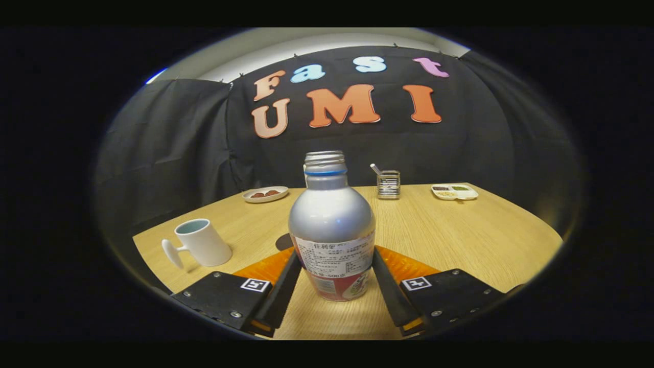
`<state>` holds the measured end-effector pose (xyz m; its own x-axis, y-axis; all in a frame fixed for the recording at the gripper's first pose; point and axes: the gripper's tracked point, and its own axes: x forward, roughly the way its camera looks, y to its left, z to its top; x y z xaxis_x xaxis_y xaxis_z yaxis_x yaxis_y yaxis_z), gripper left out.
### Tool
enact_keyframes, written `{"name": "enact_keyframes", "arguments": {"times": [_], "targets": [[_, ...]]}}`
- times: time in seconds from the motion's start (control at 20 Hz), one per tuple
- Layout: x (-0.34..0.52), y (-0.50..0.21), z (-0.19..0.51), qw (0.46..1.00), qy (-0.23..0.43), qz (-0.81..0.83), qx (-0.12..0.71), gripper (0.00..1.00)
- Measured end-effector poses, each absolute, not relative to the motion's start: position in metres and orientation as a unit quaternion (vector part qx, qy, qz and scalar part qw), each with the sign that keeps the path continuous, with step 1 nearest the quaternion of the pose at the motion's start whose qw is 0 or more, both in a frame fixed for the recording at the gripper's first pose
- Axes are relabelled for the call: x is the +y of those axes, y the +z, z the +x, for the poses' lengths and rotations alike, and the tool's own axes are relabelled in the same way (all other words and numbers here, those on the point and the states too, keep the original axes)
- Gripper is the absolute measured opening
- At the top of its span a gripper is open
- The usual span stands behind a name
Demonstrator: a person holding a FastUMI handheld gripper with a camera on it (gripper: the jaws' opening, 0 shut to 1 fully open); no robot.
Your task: Take the bottle from table, then pour the juice into the cup, finally place the bottle on the coaster
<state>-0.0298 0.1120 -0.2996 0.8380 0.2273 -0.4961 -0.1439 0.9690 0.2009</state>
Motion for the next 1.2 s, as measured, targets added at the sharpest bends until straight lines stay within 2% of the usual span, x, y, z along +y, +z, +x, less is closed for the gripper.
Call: {"name": "enact_keyframes", "arguments": {"times": [0.4, 0.9, 1.2], "targets": [[0.111, -0.255, -0.005, 0.965, 0.111, 0.035, 0.236, 0.79], [0.14, -0.26, 0.001, 0.951, 0.138, -0.15, 0.233, 0.78], [0.154, -0.251, 0.006, 0.936, 0.138, -0.264, 0.185, 0.78]]}}
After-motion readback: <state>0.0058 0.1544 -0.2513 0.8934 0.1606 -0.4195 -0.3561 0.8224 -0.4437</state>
